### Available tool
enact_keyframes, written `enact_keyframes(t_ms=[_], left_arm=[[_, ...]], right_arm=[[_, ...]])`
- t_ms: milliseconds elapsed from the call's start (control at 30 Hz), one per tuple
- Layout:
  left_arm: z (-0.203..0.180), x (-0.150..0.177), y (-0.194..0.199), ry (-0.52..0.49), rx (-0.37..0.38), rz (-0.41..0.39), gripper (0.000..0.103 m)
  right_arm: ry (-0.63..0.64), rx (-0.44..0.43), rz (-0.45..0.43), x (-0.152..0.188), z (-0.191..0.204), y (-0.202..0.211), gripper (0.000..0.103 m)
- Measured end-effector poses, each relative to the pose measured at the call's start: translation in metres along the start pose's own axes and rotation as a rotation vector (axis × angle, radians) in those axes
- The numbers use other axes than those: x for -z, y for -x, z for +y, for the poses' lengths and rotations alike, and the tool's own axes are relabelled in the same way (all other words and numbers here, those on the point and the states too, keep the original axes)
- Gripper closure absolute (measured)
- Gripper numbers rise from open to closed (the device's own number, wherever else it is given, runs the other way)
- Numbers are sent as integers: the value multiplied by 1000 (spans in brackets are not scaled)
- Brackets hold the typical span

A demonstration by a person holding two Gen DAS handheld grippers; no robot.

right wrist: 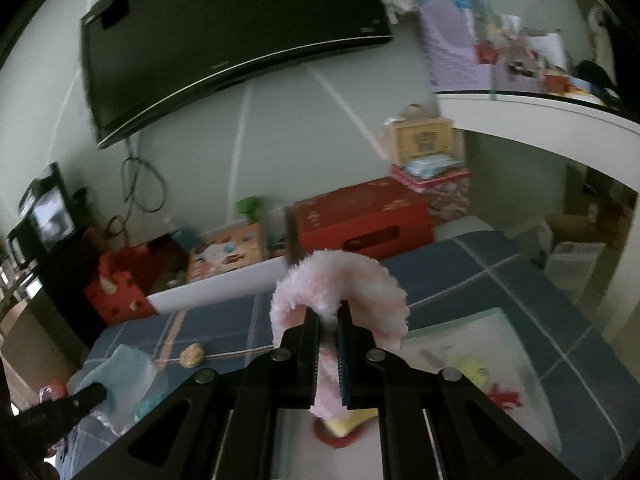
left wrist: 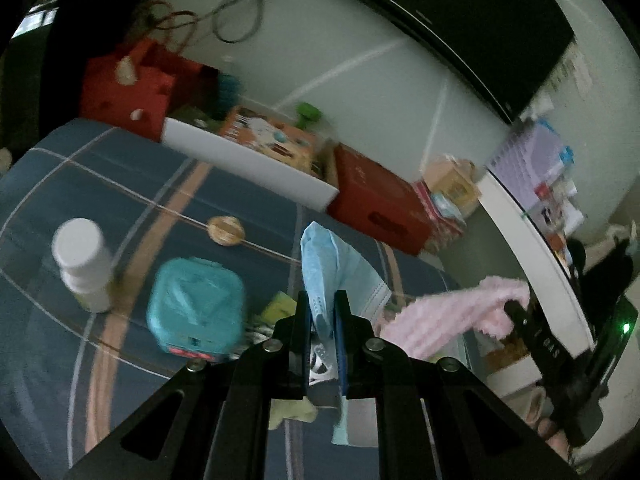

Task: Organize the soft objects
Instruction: 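Lift the mask with the left tool while the right tool lifts the pink cloth, then carry the mask and pink cloth into the tray and open both tools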

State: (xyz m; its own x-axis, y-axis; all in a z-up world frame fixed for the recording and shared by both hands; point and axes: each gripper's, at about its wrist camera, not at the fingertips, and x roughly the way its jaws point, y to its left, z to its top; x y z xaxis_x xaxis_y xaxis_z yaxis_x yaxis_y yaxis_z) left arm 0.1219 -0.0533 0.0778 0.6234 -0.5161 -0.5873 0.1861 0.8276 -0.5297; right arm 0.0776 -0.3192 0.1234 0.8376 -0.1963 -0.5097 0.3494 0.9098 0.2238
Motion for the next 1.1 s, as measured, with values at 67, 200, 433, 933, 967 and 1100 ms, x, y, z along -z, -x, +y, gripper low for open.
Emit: enact_keyframes(t_ms=[67,200,433,933,967,1100], left_arm=[[-13,5,-8,-29,17,19,93],[-37,17,-26,-80,59,69,93],[-71,40,-53,-160,103,146,93],[-78,80,-113,-207,69,315,93],[-77,81,-115,-206,65,324,93],[-74,89,-127,-203,41,358,93]], right_arm=[[-17,25,-10,-2,-13,3,95],[-59,101,-38,-8,-46,11,95],[-103,187,-30,-9,-87,9,95],[-78,208,259,34,-105,-63,95],[-79,206,281,38,-105,-68,95],[-83,203,353,52,-108,-84,95]])
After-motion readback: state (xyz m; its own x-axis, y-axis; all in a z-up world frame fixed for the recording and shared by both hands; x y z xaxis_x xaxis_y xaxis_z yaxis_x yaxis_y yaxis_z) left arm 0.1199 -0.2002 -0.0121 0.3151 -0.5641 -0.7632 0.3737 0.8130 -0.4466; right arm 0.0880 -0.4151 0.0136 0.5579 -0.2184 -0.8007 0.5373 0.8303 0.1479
